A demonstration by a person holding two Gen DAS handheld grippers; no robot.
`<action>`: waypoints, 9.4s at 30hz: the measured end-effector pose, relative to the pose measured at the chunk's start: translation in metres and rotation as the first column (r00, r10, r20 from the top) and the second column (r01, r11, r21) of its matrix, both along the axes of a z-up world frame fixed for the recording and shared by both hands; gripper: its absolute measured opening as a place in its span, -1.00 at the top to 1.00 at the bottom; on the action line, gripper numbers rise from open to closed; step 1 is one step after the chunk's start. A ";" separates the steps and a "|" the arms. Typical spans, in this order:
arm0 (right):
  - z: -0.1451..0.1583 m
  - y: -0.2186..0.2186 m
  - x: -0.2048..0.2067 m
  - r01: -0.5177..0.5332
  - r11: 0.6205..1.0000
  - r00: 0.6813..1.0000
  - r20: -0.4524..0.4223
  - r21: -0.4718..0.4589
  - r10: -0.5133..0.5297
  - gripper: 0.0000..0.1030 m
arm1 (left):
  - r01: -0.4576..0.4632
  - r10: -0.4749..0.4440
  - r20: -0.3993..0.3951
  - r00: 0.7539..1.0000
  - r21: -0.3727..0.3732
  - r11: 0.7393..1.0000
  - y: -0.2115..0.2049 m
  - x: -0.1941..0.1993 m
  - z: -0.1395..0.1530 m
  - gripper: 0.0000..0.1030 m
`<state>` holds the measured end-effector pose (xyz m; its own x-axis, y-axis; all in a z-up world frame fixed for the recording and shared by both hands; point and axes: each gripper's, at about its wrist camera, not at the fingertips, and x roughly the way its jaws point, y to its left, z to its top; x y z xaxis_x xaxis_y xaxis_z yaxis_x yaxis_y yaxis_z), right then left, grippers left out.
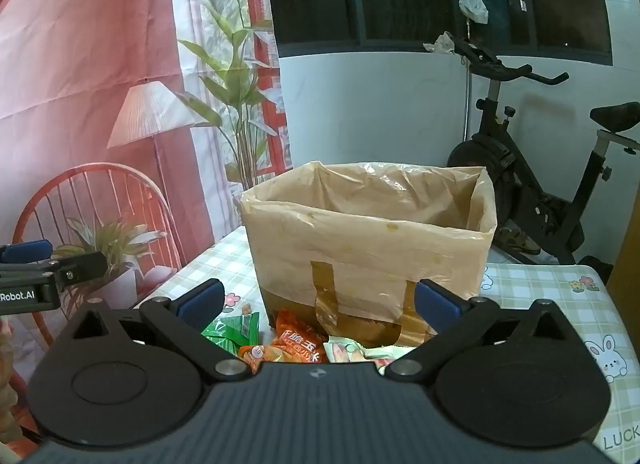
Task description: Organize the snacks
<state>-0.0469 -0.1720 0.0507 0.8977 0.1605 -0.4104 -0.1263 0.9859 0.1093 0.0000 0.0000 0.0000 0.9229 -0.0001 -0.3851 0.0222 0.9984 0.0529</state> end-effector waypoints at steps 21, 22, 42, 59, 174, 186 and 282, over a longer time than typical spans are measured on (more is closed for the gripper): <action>-0.002 0.001 0.001 -0.002 1.000 1.000 0.000 -0.006 0.002 -1.00 | 0.000 0.000 0.003 1.000 0.001 1.000 0.000 0.000 0.000 -0.98; -0.002 0.001 0.001 -0.002 1.000 1.000 -0.001 -0.006 0.002 -1.00 | 0.000 0.000 0.003 1.000 0.001 1.000 0.000 0.000 0.000 -0.98; -0.002 0.002 0.000 -0.001 1.000 1.000 -0.001 -0.007 0.001 -1.00 | 0.000 0.000 0.001 1.000 0.000 1.000 0.000 0.001 0.000 -0.98; -0.026 -0.006 0.004 0.007 1.000 0.999 -0.034 0.011 -0.006 -1.00 | -0.098 0.093 -0.063 0.994 -0.091 0.991 0.036 0.020 -0.025 -0.81; -0.134 0.067 0.074 -0.273 0.962 0.879 -0.408 -0.010 0.245 -0.70 | 0.058 -0.097 -0.222 0.970 -0.177 0.983 0.069 0.096 -0.165 -0.49; -0.137 0.064 0.076 -0.285 0.958 0.871 -0.414 0.011 0.264 -0.68 | -0.095 -0.049 -0.303 0.952 -0.441 0.892 0.106 0.114 -0.185 -0.55; 0.012 -0.096 0.197 -0.083 0.991 0.990 -0.119 -0.106 0.070 -0.77 | 0.223 -0.228 -0.070 0.971 -0.083 0.971 -0.073 0.224 0.015 -0.65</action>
<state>0.1499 -0.2682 0.0629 0.8302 0.1752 -0.5292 -0.1951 0.9806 0.0185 0.2241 -0.0728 0.0154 0.8626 -0.2361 -0.4473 0.2483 0.9681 -0.0322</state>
